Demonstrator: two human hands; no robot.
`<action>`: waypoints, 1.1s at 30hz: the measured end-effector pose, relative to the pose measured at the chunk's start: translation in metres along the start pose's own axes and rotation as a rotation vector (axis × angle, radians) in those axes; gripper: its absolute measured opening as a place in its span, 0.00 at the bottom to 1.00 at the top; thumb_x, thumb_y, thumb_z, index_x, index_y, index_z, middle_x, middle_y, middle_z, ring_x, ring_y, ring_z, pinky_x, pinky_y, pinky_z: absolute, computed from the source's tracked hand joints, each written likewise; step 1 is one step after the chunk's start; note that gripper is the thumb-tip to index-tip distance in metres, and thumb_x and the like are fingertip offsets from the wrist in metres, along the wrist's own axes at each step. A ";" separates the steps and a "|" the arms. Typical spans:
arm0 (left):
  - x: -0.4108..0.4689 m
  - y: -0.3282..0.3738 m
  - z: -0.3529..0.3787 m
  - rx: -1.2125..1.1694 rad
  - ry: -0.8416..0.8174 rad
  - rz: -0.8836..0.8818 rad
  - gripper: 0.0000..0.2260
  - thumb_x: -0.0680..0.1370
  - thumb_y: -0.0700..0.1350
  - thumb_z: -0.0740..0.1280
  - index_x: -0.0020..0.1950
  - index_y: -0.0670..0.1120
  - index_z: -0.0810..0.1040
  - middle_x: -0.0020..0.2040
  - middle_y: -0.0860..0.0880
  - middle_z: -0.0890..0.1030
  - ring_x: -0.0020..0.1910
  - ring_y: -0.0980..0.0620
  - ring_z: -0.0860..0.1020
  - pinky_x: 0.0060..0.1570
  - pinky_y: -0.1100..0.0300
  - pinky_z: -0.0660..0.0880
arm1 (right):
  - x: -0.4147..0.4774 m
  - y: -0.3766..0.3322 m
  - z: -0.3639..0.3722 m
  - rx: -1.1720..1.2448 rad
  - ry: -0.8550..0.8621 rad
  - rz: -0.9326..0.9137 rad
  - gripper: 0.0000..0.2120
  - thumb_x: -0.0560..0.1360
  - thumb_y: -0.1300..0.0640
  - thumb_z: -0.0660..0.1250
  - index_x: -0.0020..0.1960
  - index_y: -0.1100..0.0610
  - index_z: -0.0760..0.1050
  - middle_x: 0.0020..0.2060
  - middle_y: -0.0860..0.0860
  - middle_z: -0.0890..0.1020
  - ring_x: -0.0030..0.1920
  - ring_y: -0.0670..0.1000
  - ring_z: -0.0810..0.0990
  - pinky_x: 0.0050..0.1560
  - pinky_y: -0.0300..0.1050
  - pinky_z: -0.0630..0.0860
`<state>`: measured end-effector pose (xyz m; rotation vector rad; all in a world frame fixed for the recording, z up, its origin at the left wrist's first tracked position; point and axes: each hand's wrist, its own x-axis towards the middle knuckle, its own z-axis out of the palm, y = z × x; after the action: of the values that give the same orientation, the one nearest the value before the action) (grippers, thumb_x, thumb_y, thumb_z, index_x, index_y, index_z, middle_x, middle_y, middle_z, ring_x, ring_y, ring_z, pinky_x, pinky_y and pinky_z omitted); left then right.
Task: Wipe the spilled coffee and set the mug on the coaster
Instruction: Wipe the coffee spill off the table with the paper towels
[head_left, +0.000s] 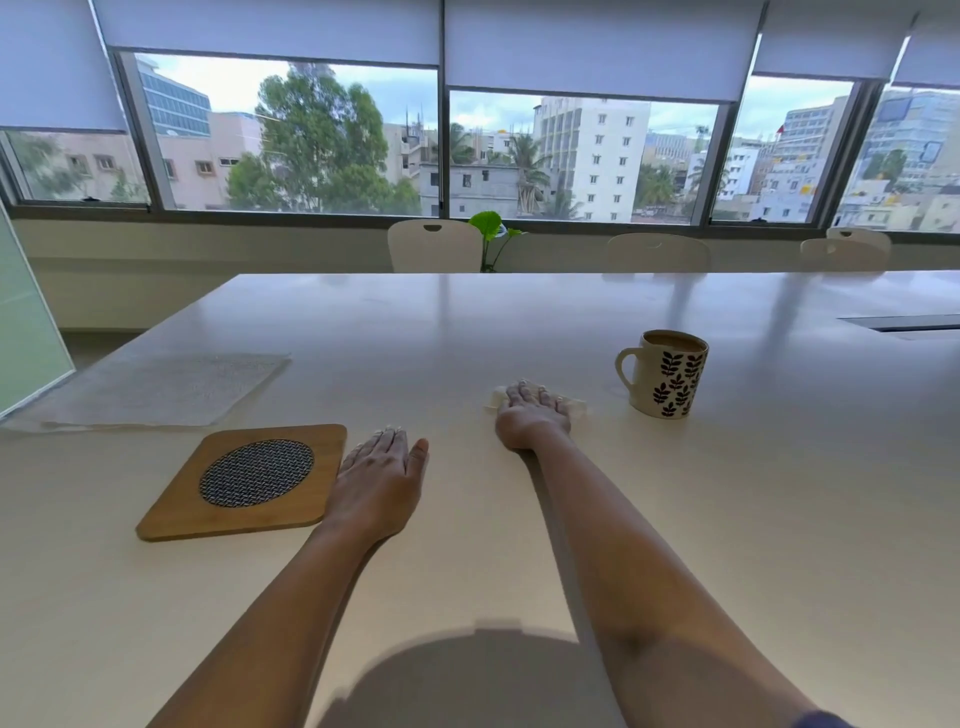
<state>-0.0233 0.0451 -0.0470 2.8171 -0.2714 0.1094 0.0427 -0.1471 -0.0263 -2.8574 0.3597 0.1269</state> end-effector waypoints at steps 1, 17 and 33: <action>0.000 0.000 0.000 0.000 0.001 -0.001 0.28 0.81 0.56 0.41 0.77 0.43 0.55 0.78 0.48 0.56 0.78 0.53 0.51 0.76 0.56 0.47 | -0.001 0.005 -0.001 -0.002 0.010 0.026 0.25 0.81 0.54 0.40 0.78 0.53 0.43 0.78 0.46 0.42 0.78 0.52 0.42 0.75 0.51 0.39; -0.004 0.006 -0.003 0.000 -0.008 -0.013 0.26 0.82 0.54 0.42 0.77 0.42 0.56 0.78 0.46 0.56 0.78 0.51 0.52 0.76 0.56 0.48 | -0.061 0.061 0.003 0.009 0.086 0.064 0.25 0.81 0.52 0.42 0.78 0.51 0.45 0.78 0.45 0.43 0.78 0.52 0.42 0.76 0.51 0.39; -0.022 0.028 -0.022 -0.547 0.161 -0.030 0.22 0.83 0.51 0.48 0.70 0.42 0.70 0.70 0.41 0.71 0.70 0.45 0.68 0.67 0.56 0.63 | -0.183 0.029 -0.025 1.210 -0.472 -0.337 0.14 0.82 0.55 0.52 0.57 0.56 0.74 0.48 0.51 0.83 0.40 0.42 0.83 0.40 0.31 0.76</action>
<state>-0.0516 0.0294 -0.0206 2.2538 -0.1868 0.2181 -0.1405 -0.1386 0.0127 -1.5844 -0.1352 0.3580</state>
